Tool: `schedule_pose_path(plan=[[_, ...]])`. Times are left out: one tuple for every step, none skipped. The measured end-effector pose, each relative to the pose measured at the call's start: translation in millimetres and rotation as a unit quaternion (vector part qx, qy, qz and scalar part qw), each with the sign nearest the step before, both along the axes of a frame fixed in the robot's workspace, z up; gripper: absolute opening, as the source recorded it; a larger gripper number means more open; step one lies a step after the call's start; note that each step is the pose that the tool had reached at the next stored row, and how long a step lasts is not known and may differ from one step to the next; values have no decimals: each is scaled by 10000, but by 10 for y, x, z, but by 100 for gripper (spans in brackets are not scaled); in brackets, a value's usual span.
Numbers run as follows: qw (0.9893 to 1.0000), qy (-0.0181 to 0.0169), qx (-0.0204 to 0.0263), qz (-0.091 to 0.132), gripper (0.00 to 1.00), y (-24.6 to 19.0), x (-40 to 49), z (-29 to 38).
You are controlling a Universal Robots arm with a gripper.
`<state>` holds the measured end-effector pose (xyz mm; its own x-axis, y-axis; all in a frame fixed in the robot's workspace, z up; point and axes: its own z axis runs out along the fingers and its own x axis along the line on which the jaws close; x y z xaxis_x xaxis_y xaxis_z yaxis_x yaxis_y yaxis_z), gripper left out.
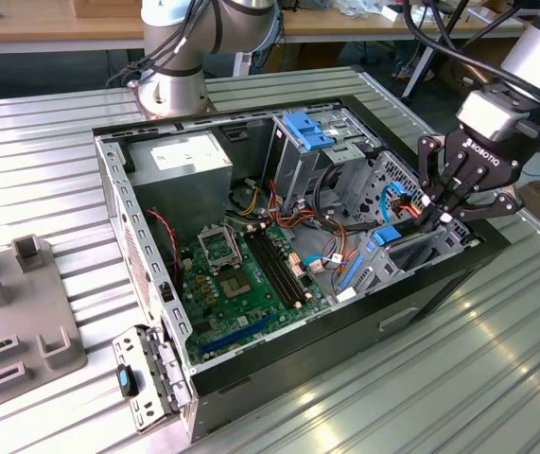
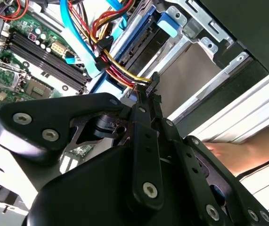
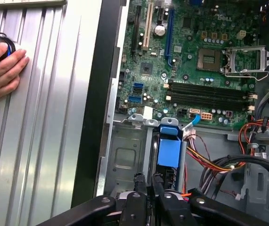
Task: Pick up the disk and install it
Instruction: 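Insert the first disk wire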
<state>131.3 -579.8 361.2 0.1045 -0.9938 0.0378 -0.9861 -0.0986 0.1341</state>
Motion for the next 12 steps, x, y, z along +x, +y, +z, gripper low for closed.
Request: schedule_pose_path(plan=[[10000, 12, -2, -25, 16, 6, 0, 0], [10000, 19, -1, -42, 16, 35, 3, -2], [10000, 19, -2, -45, 16, 54, 6, -2], [10000, 20, -1, -48, 16, 76, 8, -4], [10000, 20, 0, -50, 16, 104, 10, -5], [10000, 20, -1, -54, 16, 123, 12, -6], [10000, 24, 0, -72, 16, 140, 23, -11], [9999, 30, 1, -99, 16, 146, 31, -16], [9999, 37, 1, -146, 16, 150, 36, -22], [9998, 41, 0, -192, 16, 154, 39, -27], [9997, 46, 0, -240, 16, 158, 43, -32], [9996, 53, 0, -272, 16, 162, 46, -36]])
